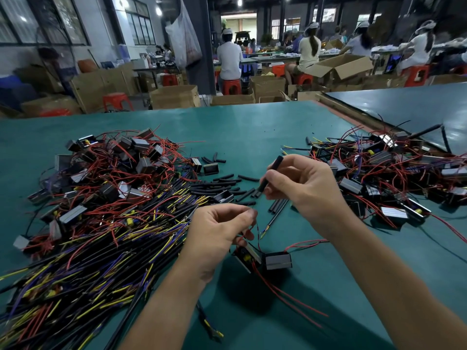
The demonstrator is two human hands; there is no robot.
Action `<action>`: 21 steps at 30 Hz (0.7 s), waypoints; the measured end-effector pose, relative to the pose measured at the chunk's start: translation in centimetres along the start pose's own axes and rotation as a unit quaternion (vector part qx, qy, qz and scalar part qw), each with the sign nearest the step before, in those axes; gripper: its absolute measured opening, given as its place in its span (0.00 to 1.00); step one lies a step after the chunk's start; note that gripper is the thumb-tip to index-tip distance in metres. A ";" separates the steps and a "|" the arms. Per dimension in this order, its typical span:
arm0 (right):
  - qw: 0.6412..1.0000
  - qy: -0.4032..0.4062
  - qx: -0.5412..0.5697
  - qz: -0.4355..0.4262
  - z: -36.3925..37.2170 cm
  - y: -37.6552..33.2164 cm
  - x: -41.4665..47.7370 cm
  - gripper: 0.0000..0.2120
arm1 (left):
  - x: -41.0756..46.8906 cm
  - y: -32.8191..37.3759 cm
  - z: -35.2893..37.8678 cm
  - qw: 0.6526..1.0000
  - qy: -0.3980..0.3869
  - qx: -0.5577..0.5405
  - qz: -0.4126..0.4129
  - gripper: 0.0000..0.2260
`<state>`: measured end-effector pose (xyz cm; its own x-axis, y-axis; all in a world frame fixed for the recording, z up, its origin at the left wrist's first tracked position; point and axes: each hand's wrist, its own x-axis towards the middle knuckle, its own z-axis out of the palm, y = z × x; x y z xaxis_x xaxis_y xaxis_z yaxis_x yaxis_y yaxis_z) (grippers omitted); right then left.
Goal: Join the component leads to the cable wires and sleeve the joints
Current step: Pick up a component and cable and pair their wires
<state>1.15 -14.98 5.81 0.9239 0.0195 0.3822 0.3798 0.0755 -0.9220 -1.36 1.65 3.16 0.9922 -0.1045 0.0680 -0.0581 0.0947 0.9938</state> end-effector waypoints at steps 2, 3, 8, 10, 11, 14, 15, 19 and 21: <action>1.000 -0.018 -0.006 0.012 -0.1 0.0 -0.1 0.02 | -0.1 0.1 0.1 1.000 -0.005 0.000 -0.002 0.03; 0.999 -0.034 -0.019 0.019 0.0 0.0 -0.1 0.03 | -0.1 0.0 0.1 1.000 -0.005 0.000 -0.002 0.04; 0.995 -0.071 -0.068 0.018 0.2 0.2 -0.3 0.06 | -0.2 -0.1 -0.1 1.000 -0.004 0.011 0.005 0.06; 0.996 -0.062 -0.069 0.013 0.0 0.1 -0.1 0.04 | -0.1 0.0 -0.1 1.000 -0.003 0.007 0.006 0.06; 0.995 -0.064 -0.069 0.018 -0.1 0.1 -0.1 0.03 | -0.1 0.0 -0.1 1.000 -0.003 0.006 0.005 0.06; 0.994 -0.078 -0.067 0.048 -0.2 0.0 -0.1 0.02 | 0.0 -0.1 0.1 1.000 -0.004 -0.004 -0.005 0.06; 0.993 -0.077 -0.066 0.052 -0.1 0.0 -0.2 0.03 | 0.0 -0.2 0.1 1.000 -0.009 -0.008 -0.010 0.05; 0.995 -0.069 -0.052 0.056 -0.3 0.0 -0.2 0.03 | 0.1 -0.5 -0.2 0.999 -0.031 0.027 -0.015 0.06; 0.994 -0.070 -0.062 0.054 -0.4 0.0 -0.1 0.03 | 0.1 -0.6 -0.1 0.998 -0.032 0.062 -0.003 0.04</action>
<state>1.07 -15.39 5.77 0.9471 0.1608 0.2779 0.2902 -0.0588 -0.9551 -1.16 1.70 2.56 0.9838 -0.1674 0.0640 -0.0697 -0.0286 0.9972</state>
